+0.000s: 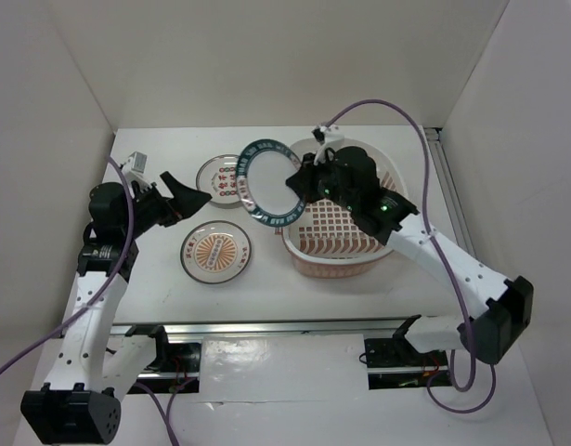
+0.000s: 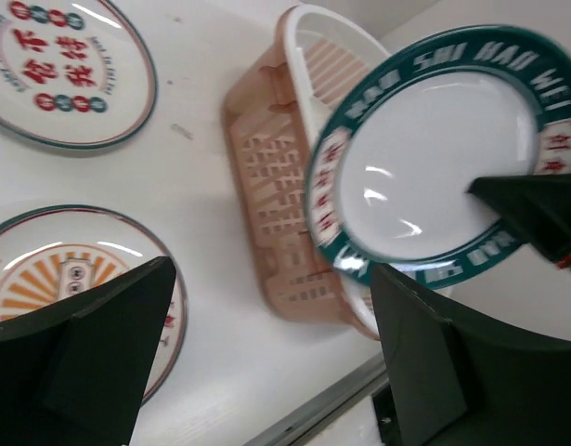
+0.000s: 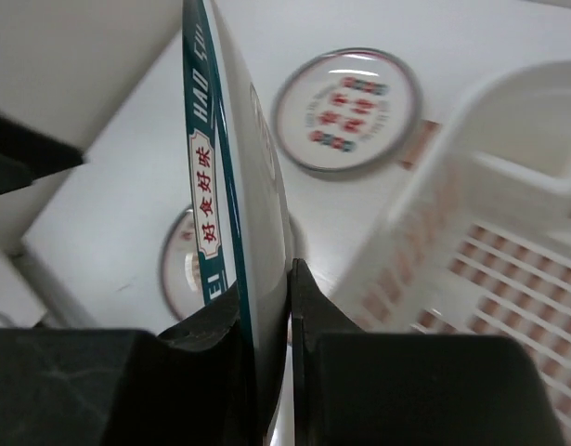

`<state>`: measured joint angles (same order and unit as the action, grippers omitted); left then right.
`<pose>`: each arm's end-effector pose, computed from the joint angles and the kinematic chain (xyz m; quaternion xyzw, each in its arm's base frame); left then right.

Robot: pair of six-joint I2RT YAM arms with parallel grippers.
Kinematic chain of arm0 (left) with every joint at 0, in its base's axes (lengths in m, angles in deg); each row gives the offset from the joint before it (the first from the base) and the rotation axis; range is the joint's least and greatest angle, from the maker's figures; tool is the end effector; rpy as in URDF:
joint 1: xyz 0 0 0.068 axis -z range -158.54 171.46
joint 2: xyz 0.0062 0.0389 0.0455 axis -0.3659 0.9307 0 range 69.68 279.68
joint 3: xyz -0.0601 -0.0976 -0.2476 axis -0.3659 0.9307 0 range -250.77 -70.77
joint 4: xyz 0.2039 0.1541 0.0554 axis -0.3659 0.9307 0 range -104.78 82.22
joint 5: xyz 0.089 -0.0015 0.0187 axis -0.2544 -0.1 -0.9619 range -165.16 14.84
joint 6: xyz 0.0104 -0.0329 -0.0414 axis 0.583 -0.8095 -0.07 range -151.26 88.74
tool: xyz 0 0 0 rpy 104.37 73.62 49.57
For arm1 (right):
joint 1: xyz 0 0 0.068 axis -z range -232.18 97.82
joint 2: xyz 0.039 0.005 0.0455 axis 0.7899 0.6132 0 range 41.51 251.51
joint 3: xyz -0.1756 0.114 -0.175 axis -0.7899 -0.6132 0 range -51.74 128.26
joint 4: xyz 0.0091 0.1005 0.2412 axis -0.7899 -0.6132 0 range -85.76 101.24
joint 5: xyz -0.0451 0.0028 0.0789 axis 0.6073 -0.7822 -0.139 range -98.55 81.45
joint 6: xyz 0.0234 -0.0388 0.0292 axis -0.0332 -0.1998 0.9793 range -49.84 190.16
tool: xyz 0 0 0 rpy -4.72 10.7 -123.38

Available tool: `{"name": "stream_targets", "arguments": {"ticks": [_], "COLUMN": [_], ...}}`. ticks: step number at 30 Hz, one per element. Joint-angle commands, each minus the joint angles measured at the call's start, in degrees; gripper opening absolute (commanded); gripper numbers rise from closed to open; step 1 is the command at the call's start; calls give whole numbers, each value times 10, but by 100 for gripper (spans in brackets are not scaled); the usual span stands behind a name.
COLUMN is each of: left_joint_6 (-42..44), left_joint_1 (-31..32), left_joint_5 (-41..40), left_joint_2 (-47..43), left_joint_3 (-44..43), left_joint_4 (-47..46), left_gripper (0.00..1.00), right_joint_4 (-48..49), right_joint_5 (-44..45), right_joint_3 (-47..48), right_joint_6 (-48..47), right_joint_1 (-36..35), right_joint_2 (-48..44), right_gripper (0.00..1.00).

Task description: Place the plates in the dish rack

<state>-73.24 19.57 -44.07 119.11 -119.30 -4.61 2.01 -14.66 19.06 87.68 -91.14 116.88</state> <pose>0.1973 -0.0120 0.3502 -0.1199 0.7535 -0.4043 0.5044 0.2375 0.1969 0.3832 -0.1785 0.7660 0.3285 0.5230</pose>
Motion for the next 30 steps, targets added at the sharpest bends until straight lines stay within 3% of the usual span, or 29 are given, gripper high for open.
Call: {"name": "stream_targets", "arguments": {"ticks": [1,6,11,20,30], "left_joint_6": [57,103,110,110,110], "left_joint_1": [1,1,1,1,1], "left_joint_5": [-61,-93,-99,-99,-104], "left_joint_2": [-28,-28,-42,-43,-53], "left_joint_3": [-44,-60,-26,-20,-20], "left_joint_4": [63,144,139,139,139], "left_gripper": [100,100,100,100,100], "right_joint_4": [-105,-223,-327,-361,-384], "right_joint_5": [223,397,535,558,582], "right_joint_3": [71,108,100,33,27], "right_joint_6": [-38,-27,36,124,167], "right_joint_1": [4,-15,-52,-104,-116], "right_joint_2": [-86,-105,-94,-37,1], "right_gripper": [0,0,0,0,0]}}
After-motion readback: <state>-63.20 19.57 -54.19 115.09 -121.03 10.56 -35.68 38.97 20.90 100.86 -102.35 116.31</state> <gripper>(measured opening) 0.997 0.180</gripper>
